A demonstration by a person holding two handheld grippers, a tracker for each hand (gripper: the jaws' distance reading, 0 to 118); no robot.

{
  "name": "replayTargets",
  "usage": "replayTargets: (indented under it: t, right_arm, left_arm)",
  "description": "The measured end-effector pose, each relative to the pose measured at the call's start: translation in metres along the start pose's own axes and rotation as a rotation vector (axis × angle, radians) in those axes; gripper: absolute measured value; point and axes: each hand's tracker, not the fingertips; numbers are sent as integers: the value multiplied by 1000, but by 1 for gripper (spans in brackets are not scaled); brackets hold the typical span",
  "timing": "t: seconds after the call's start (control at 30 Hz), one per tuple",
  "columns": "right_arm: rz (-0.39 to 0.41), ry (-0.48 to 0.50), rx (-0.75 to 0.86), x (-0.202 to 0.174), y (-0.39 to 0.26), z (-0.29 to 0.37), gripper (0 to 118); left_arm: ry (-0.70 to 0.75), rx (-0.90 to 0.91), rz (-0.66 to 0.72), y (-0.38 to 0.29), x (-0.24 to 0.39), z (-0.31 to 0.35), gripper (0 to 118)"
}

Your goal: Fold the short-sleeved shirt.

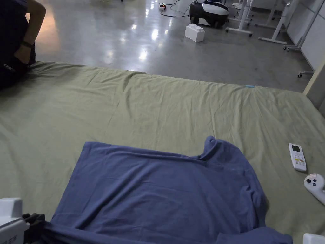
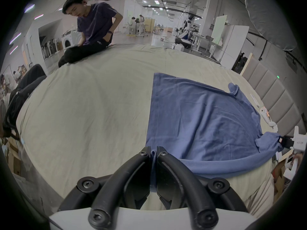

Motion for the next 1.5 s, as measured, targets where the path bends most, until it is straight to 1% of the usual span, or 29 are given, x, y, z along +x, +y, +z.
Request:
replayTargets:
  t: [0.03,0.17,0.3,0.4,0.57,0.77,0.8,0.83,0.87,0.9,0.97,1.03,1.17,1.3,1.33,1.37,1.4,1.43,1.47,1.5]
  right_arm:
    - [10,-3,4,-1,6,-4,5]
    - [7,-1,21,-6,32,-30,5]
    - [-11,-7,1,-8,54,-64,5]
    - [-15,-29,-27,-14,66,-85,5]
    - [-34,-48,-84,-16,71,-119,5]
    - [-48,-48,-120,-20,69,-136,7]
    - [-52,-45,-115,-20,68,-135,17]
    - [-56,-42,-111,-21,68,-134,33]
    - [-59,-46,-106,-21,67,-131,50]
    - [-60,-53,-97,-20,67,-131,69]
    - [-74,-53,-51,-19,68,-120,71]
    - [-90,-26,33,-22,71,-101,74]
    - [-79,-4,241,-30,72,-66,77]
    - [-72,-5,465,-51,71,-19,77]
    - [-75,-10,519,-57,69,-7,75]
    - [-71,-8,559,-61,67,1,69]
    - [-64,-2,593,-65,66,10,51]
    - [-57,-7,630,-70,65,19,34]
    - [-47,-14,660,-73,63,25,18]
    - [-30,-29,701,-77,61,33,11]
  left_arm:
    - [4,7,-7,6,1,-4,6]
    - [14,27,-23,32,6,-25,6]
    - [25,38,-20,61,10,-54,6]
    - [33,22,-31,76,16,-78,6]
    - [38,-22,-81,86,23,-127,6]
    - [47,-78,-114,88,23,-159,7]
    - [45,-81,-115,86,24,-160,7]
    - [45,-80,-115,85,25,-160,10]
    - [47,-75,-114,84,25,-159,17]
    - [45,-66,-112,83,26,-155,35]
    - [34,-38,-105,83,30,-144,46]
    - [25,7,-107,84,34,-130,63]
    - [-10,157,-140,81,53,-85,63]
    - [-22,346,-151,72,75,-39,62]
    - [-20,396,-159,68,81,-25,61]
    - [-13,437,-168,67,84,-17,59]
    - [-4,478,-175,63,92,-2,49]
    - [0,513,-179,61,98,9,35]
    - [6,534,-173,55,100,17,18]
    - [12,560,-163,52,104,27,12]
